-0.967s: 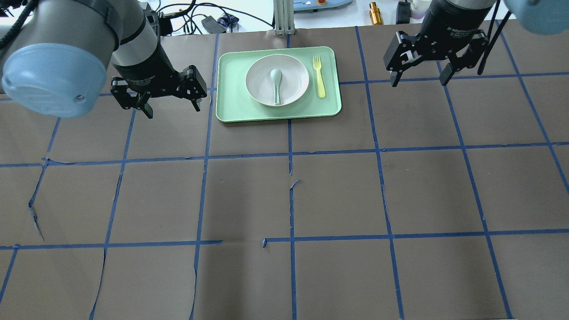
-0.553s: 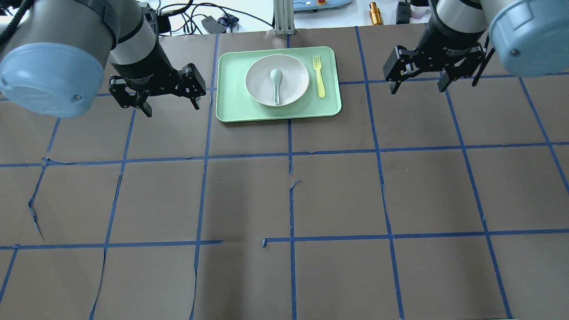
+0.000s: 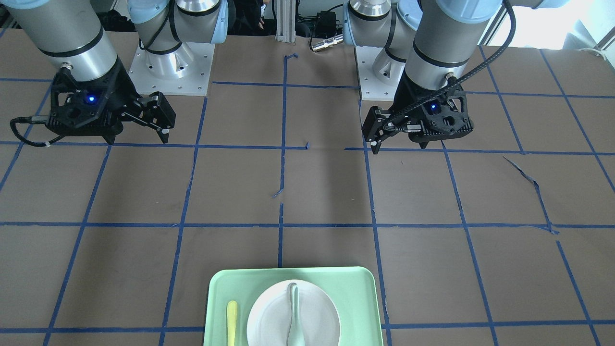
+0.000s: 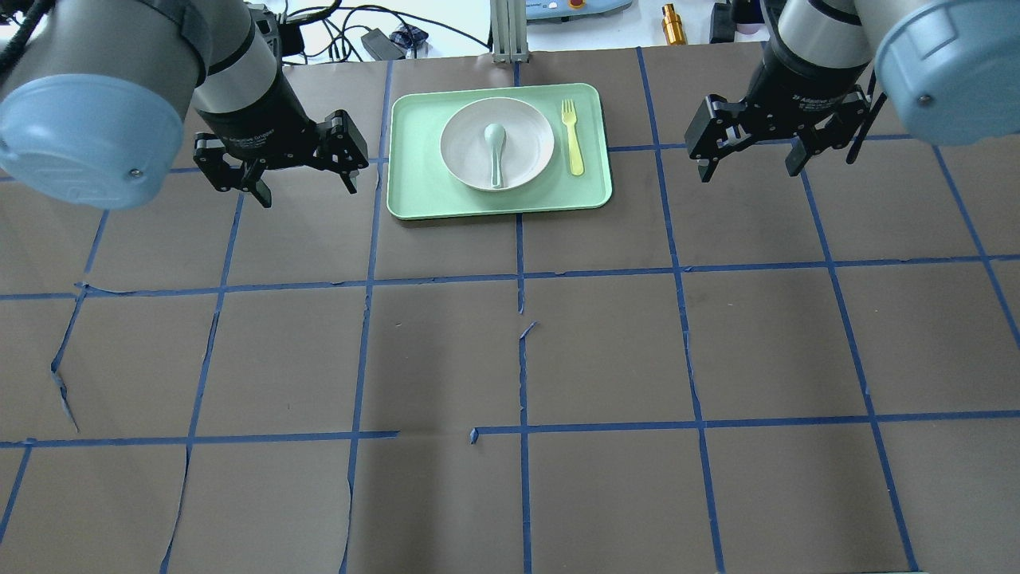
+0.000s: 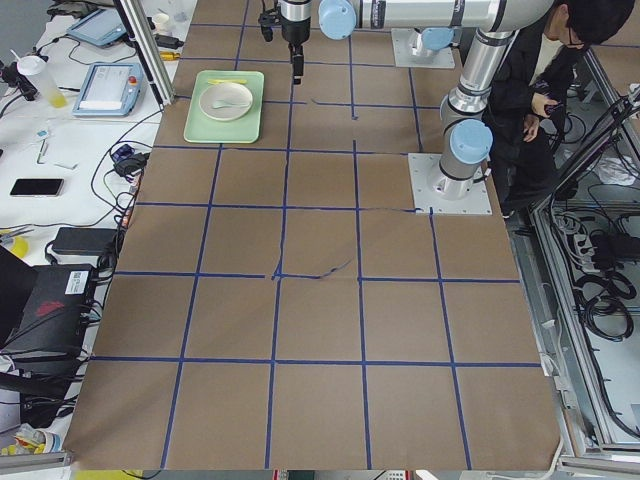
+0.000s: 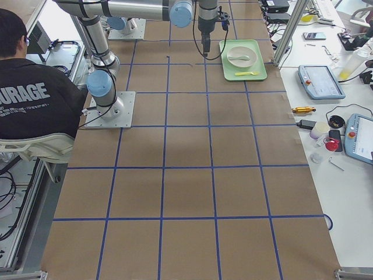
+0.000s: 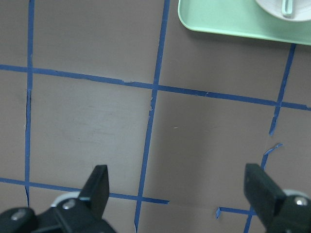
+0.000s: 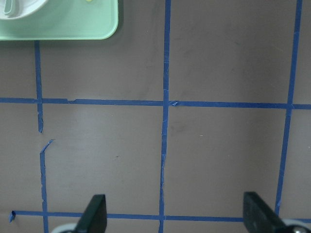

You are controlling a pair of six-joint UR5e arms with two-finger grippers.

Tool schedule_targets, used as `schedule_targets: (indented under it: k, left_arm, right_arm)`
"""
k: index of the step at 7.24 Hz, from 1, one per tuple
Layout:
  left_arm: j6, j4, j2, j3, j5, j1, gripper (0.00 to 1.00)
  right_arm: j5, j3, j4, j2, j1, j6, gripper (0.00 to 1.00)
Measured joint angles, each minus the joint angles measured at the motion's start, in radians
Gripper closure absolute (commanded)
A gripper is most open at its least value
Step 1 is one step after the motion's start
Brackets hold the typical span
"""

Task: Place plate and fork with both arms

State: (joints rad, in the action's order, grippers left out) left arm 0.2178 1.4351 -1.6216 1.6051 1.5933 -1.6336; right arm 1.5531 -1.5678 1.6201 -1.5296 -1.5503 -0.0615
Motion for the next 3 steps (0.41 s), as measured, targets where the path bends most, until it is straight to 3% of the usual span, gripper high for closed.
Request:
schedule_targets:
  k: [3]
  left_arm:
    - [0.000,0.000,0.003,0.003,0.002,0.000,0.00]
  right_arm:
    - [0.000,0.047,-0.048,0.022,-0.001,-0.005,0.00]
